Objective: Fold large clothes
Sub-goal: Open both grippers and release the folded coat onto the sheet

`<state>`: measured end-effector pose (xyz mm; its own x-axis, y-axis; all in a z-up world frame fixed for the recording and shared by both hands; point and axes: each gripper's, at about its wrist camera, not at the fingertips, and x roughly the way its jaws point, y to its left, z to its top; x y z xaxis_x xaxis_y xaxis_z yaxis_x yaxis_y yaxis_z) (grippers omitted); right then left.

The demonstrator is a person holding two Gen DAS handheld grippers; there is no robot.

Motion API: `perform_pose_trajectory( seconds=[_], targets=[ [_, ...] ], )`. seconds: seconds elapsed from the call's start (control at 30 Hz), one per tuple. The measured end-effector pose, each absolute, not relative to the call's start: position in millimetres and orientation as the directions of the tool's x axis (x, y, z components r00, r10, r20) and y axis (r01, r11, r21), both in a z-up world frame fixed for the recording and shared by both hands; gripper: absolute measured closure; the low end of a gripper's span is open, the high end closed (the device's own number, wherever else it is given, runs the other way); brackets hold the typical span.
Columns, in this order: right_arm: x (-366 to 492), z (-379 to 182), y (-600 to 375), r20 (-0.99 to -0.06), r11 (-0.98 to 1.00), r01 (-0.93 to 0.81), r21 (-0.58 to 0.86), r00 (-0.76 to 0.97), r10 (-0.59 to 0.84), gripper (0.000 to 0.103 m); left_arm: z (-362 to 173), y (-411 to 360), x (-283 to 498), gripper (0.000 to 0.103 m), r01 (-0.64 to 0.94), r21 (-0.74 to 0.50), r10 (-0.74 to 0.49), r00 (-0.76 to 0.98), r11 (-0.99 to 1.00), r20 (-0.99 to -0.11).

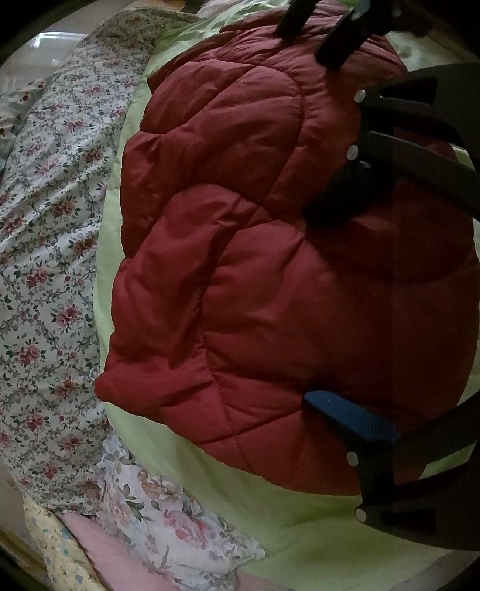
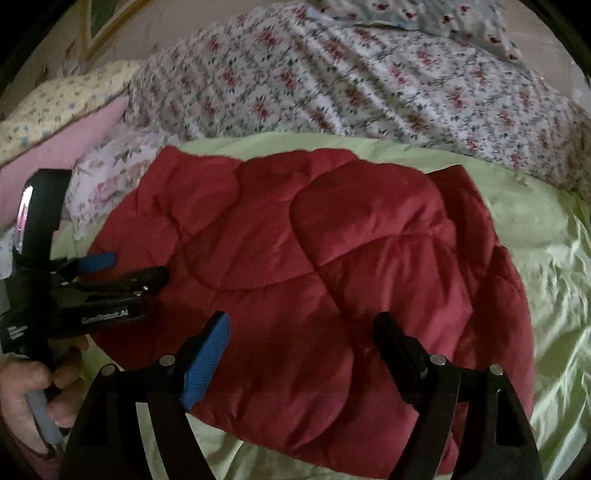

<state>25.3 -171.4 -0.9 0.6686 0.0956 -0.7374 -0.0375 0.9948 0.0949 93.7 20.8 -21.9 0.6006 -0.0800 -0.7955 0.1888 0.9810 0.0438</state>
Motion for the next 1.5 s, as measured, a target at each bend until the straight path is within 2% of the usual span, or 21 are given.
perform_pose_trajectory(
  seconds=[0.23, 0.37, 0.5, 1.0, 1.13, 1.23, 1.4, 1.5],
  targets=[
    [51, -19, -190, -0.768, 0.994, 0.025, 0.102, 0.638, 0.063, 0.022, 0, 36, 88, 0.009, 0.203, -0.034, -0.152, 0.602, 0.979, -0.784],
    [61, -18, -197, -0.767, 0.994, 0.045, 0.104, 0.639, 0.051, 0.022, -11, 44, 106, 0.009, 0.167, -0.008, -0.105, 0.580, 0.986, -0.808],
    [71, -19, -206, -0.762, 0.992, 0.074, 0.101, 0.647, 0.029, 0.021, -27, 45, 122, 0.000, 0.172, -0.015, -0.110, 0.563, 0.985, -0.819],
    [88, -34, -225, -0.746, 0.984, 0.117, 0.136, 0.665, 0.024, 0.019, -30, 38, 134, 0.000, 0.165, 0.021, -0.077, 0.565, 0.986, -0.821],
    [68, -11, -222, -0.728, 0.975, 0.120, 0.187, 0.683, 0.055, 0.019, -31, 39, 133, 0.000, 0.169, 0.024, -0.077, 0.566, 0.985, -0.821],
    [38, 7, -213, -0.702, 0.983, 0.097, 0.159, 0.711, 0.043, 0.018, -31, 39, 133, 0.000, 0.165, 0.032, -0.068, 0.569, 0.986, -0.820],
    [19, -11, -217, -0.746, 0.978, 0.113, 0.176, 0.663, 0.058, 0.018, -18, 39, 115, 0.000, 0.183, 0.051, -0.067, 0.583, 0.982, -0.810],
    [13, -16, -220, -0.746, 0.978, 0.120, 0.172, 0.664, 0.050, 0.018, -3, 48, 85, 0.000, 0.218, 0.020, -0.118, 0.599, 0.976, -0.792]
  ],
)
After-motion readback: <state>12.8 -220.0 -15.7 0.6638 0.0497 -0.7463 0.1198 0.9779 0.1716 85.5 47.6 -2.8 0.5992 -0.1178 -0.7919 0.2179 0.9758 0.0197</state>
